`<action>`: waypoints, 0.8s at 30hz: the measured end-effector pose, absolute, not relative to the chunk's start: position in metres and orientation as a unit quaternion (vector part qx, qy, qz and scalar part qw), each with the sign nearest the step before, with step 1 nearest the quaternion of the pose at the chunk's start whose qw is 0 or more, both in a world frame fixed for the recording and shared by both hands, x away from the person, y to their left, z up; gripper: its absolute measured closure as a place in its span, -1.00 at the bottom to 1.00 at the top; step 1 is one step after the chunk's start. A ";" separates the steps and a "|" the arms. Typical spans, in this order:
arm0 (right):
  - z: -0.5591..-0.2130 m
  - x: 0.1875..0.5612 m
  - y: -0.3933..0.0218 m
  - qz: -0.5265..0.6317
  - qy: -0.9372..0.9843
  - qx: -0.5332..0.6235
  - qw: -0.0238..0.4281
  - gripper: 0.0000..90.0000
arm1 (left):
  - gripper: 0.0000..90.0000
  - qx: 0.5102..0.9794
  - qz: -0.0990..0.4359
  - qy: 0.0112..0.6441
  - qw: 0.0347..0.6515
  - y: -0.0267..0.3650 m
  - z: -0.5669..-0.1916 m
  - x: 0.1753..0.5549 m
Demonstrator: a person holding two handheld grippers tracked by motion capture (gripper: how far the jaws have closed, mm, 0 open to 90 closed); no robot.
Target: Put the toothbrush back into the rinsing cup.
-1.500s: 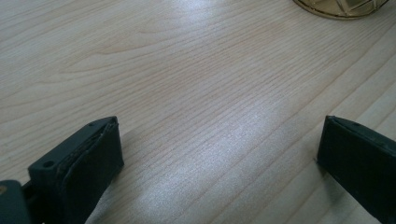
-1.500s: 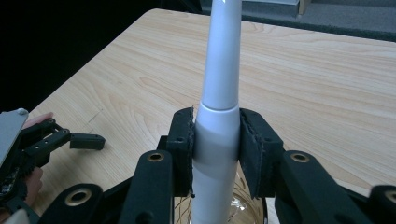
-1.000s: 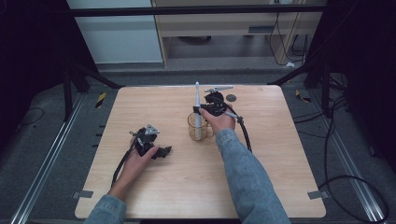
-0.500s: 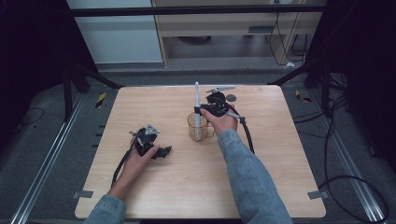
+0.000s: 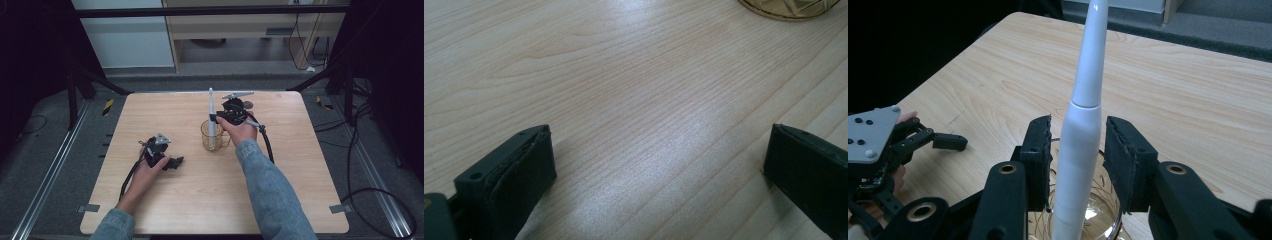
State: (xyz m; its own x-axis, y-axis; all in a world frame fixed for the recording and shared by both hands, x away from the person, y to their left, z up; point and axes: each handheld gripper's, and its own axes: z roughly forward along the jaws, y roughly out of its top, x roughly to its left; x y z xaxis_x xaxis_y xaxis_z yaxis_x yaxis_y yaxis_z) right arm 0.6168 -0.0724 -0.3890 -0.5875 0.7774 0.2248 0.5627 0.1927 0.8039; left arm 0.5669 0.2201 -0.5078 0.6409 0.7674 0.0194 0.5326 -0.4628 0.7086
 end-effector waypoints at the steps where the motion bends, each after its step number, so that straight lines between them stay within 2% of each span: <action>1: -0.388 0.616 -0.073 0.459 0.763 0.439 0.118 0.40 | -1.00 0.838 0.171 0.388 0.344 0.220 -0.508 0.567; 16: -0.382 0.607 -0.083 0.452 0.767 0.433 0.142 0.39 | -1.00 0.838 0.171 0.388 0.344 0.220 -0.508 0.567; 24: -0.377 0.601 -0.087 0.448 0.769 0.430 0.155 0.30 | -1.00 0.838 0.170 0.388 0.344 0.220 -0.508 0.567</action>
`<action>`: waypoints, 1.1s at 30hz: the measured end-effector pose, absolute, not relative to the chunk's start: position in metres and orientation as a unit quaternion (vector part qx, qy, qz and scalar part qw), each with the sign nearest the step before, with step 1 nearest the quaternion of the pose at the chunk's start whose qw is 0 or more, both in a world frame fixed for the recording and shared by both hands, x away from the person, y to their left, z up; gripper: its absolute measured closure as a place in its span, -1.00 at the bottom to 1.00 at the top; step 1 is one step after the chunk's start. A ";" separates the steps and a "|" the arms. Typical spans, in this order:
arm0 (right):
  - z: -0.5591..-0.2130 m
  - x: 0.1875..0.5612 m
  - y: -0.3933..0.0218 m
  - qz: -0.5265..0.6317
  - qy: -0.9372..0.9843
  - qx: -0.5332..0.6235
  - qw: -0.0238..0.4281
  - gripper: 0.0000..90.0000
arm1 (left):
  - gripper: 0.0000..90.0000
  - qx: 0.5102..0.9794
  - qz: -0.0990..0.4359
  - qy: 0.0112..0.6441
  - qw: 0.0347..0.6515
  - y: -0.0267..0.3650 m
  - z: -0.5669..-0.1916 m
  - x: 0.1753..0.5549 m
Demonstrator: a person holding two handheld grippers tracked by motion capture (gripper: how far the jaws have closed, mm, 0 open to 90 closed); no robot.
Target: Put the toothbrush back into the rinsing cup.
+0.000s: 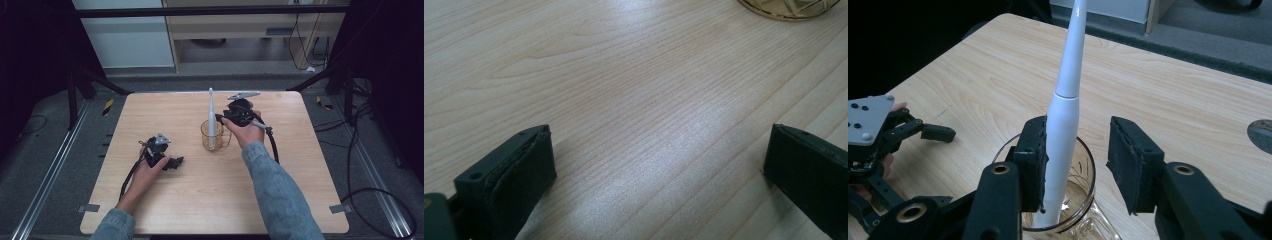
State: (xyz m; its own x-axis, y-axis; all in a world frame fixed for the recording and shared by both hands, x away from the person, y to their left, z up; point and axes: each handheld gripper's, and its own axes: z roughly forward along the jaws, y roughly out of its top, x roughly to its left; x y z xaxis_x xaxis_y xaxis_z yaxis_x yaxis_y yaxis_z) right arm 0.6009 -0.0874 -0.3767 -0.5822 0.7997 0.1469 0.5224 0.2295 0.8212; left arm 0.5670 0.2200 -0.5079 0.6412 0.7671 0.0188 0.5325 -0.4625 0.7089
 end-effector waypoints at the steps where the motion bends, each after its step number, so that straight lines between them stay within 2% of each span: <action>1: -0.376 0.600 -0.088 0.448 0.768 0.430 0.155 0.29 | -1.00 0.838 0.170 0.388 0.344 0.220 -0.508 0.567; 9: -0.372 0.596 -0.089 0.448 0.767 0.428 0.166 0.16 | -1.00 0.838 0.170 0.387 0.344 0.220 -0.508 0.567; 17: -0.369 0.592 -0.092 0.439 0.767 0.432 0.181 -0.10 | -1.00 0.838 0.170 0.387 0.344 0.220 -0.508 0.567; 33: -0.366 0.587 -0.105 0.430 0.759 0.442 0.207 -0.44 | -1.00 0.838 0.170 0.387 0.344 0.220 -0.508 0.567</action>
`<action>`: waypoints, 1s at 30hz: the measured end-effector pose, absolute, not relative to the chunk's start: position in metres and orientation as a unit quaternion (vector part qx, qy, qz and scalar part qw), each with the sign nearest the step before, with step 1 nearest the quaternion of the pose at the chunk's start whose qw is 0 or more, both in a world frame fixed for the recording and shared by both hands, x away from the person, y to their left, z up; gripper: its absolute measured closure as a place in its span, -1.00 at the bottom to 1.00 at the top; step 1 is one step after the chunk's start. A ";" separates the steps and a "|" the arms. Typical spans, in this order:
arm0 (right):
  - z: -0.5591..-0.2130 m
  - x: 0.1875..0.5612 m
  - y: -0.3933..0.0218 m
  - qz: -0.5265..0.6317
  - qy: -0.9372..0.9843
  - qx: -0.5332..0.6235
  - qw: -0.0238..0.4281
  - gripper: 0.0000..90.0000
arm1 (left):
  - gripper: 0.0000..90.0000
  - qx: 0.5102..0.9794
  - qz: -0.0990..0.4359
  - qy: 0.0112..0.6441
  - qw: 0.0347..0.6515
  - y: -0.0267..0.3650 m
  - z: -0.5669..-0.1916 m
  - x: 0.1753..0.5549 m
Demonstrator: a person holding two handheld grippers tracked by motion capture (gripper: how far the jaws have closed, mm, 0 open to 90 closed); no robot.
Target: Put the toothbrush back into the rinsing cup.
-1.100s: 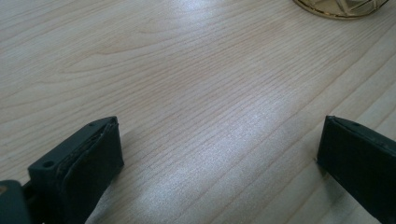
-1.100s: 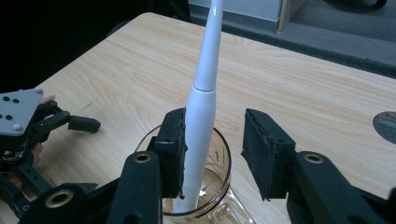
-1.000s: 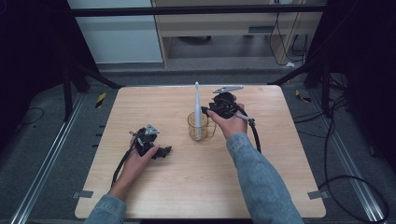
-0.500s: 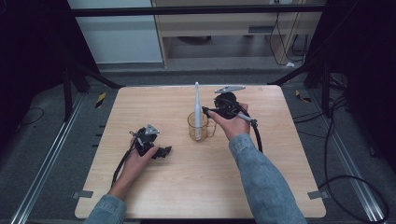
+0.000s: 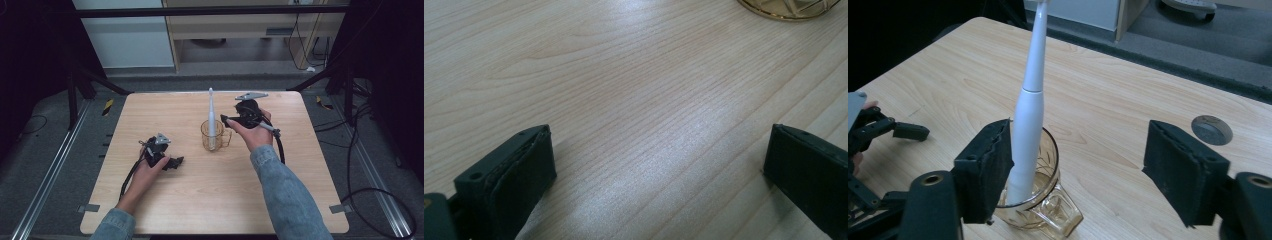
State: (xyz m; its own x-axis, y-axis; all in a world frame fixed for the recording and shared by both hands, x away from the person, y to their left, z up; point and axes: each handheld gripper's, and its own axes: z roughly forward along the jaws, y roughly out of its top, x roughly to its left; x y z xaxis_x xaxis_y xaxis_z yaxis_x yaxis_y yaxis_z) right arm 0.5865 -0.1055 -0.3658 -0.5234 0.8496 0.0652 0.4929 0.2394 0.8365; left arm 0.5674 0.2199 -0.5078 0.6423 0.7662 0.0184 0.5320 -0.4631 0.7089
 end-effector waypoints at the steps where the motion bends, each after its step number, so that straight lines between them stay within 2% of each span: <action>1: -0.365 0.586 -0.106 0.426 0.759 0.445 0.209 -0.49 | -1.00 0.838 0.170 0.387 0.344 0.220 -0.508 0.567; 14: -0.367 0.581 -0.117 0.408 0.768 0.438 0.228 -0.82 | -1.00 0.839 0.170 0.387 0.344 0.220 -0.508 0.567; 22: -0.369 0.576 -0.127 0.417 0.760 0.440 0.233 -0.85 | -1.00 0.839 0.170 0.387 0.344 0.220 -0.508 0.567; 30: -0.372 0.571 -0.145 0.405 0.757 0.449 0.250 -0.79 | -1.00 0.839 0.170 0.387 0.344 0.220 -0.508 0.567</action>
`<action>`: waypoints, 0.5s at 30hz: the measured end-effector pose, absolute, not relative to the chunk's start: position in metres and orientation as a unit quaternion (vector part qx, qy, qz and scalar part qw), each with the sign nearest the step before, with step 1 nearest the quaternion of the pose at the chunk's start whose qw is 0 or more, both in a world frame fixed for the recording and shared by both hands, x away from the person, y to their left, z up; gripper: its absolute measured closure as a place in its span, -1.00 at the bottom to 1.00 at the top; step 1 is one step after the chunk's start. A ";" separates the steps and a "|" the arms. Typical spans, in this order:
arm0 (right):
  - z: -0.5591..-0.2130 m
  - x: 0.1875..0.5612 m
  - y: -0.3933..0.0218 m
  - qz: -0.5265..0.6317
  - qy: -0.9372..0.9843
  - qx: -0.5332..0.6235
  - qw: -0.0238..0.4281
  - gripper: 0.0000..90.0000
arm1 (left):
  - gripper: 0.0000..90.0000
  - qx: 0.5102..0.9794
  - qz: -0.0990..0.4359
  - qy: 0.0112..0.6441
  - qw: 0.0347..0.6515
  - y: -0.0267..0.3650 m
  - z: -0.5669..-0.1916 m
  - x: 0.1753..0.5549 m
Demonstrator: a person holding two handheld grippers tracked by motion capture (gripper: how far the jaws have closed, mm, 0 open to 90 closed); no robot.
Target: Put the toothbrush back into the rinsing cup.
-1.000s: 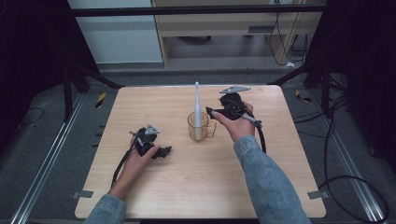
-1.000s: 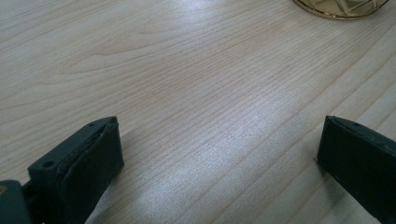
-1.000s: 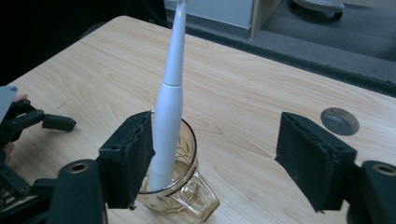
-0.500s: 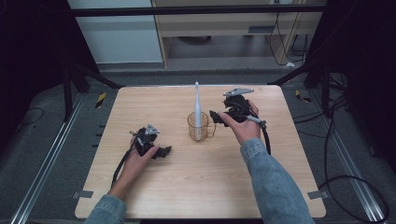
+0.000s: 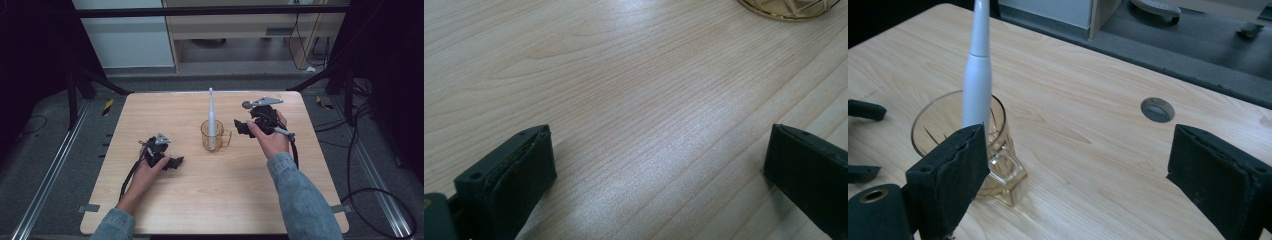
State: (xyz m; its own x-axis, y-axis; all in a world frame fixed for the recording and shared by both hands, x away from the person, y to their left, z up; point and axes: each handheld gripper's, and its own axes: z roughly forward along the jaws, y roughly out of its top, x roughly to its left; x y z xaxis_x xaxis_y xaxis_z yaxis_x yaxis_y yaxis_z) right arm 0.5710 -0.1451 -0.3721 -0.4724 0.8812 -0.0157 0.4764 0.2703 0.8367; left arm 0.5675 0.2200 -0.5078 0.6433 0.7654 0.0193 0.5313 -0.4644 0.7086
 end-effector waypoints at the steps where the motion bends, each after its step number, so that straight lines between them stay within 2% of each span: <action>1: -0.373 0.570 -0.147 0.402 0.757 0.450 0.251 -0.78 | -1.00 0.839 0.170 0.387 0.344 0.220 -0.508 0.567; 15: -0.385 0.562 -0.171 0.373 0.768 0.446 0.270 -0.74 | -1.00 0.838 0.170 0.388 0.344 0.220 -0.508 0.567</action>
State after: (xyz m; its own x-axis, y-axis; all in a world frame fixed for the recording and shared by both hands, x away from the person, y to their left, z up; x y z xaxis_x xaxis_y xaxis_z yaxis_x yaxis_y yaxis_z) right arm 0.5618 -0.1709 -0.3852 -0.4573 0.8856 -0.0816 0.4829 0.3243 0.8134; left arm 0.5673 0.2199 -0.5078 0.6419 0.7666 0.0173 0.5331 -0.4624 0.7085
